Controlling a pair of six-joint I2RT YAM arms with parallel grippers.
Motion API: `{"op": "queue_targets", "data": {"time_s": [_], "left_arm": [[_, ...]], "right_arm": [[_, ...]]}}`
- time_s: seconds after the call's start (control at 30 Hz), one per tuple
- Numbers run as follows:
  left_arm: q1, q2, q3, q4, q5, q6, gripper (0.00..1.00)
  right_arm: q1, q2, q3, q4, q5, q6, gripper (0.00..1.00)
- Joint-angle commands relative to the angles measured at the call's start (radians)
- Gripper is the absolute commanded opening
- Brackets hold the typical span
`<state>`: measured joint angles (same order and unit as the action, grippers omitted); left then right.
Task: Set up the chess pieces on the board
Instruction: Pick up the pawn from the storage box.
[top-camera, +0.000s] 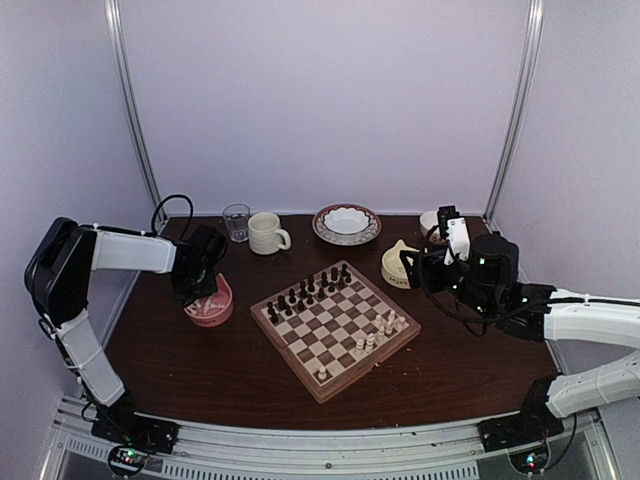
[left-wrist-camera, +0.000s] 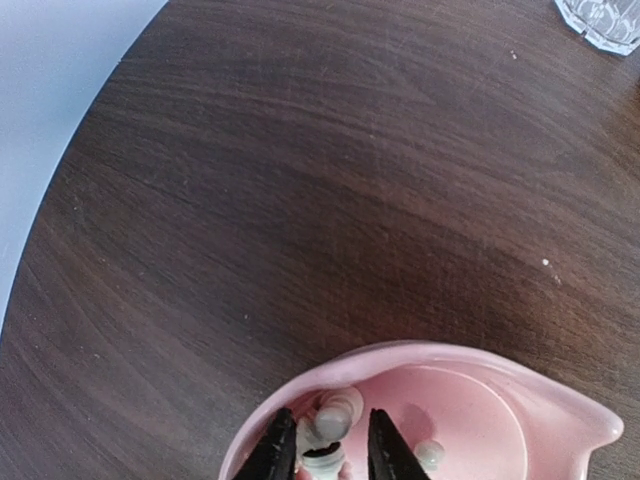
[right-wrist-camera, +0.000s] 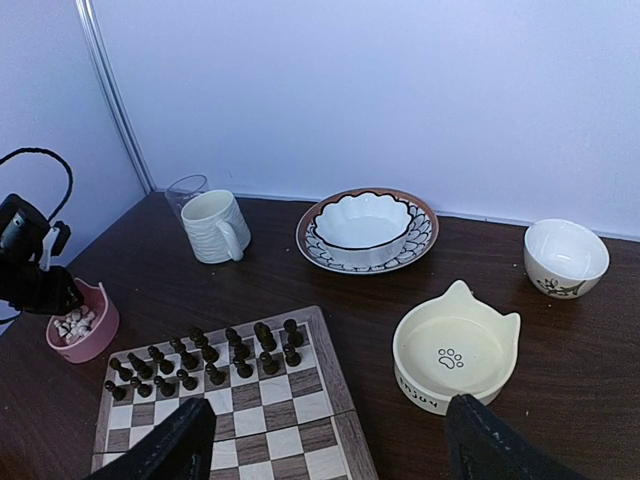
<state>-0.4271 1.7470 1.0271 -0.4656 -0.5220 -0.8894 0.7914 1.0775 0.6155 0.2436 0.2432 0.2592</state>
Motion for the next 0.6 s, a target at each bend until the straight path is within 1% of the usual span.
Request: {"op": "queue_targets", "data": {"time_s": [0.0,0.1,0.13,0.17,0.2,0.3,0.37,0.43,0.57], "left_arm": [[0.019,0.031,0.021,0.033,0.008,-0.008,0.27],[0.025,0.045,0.029,0.036,0.02,-0.002,0.26],[0.026,0.049,0.032,0.035,0.021,-0.002,0.24],[0.028,0.051,0.033,0.035,0.022,-0.002,0.22],[0.028,0.049,0.033,0.038,0.021,-0.002,0.12],[0.028,0.036,0.029,0.037,0.015,0.001,0.09],[0.028,0.023,0.026,0.037,0.008,0.003,0.05],[0.028,0.003,0.02,0.037,0.005,0.009,0.03],[0.028,-0.039,0.005,0.038,-0.002,0.022,0.03]], "right_arm": [[-0.004,0.003,-0.003,0.014,-0.005,0.002,0.82],[-0.004,0.002,-0.003,0.013,-0.004,0.002,0.82],[-0.004,0.003,-0.003,0.013,-0.004,0.002,0.83],[-0.004,0.002,-0.003,0.014,-0.004,0.002,0.83],[-0.004,0.003,-0.003,0.013,-0.005,0.003,0.83],[-0.004,0.004,-0.003,0.013,-0.005,0.002,0.83],[-0.004,0.004,-0.002,0.013,-0.005,0.002,0.82],[-0.004,0.004,-0.003,0.014,-0.005,0.001,0.82],[-0.004,0.003,-0.003,0.013,-0.005,0.002,0.82]]}}
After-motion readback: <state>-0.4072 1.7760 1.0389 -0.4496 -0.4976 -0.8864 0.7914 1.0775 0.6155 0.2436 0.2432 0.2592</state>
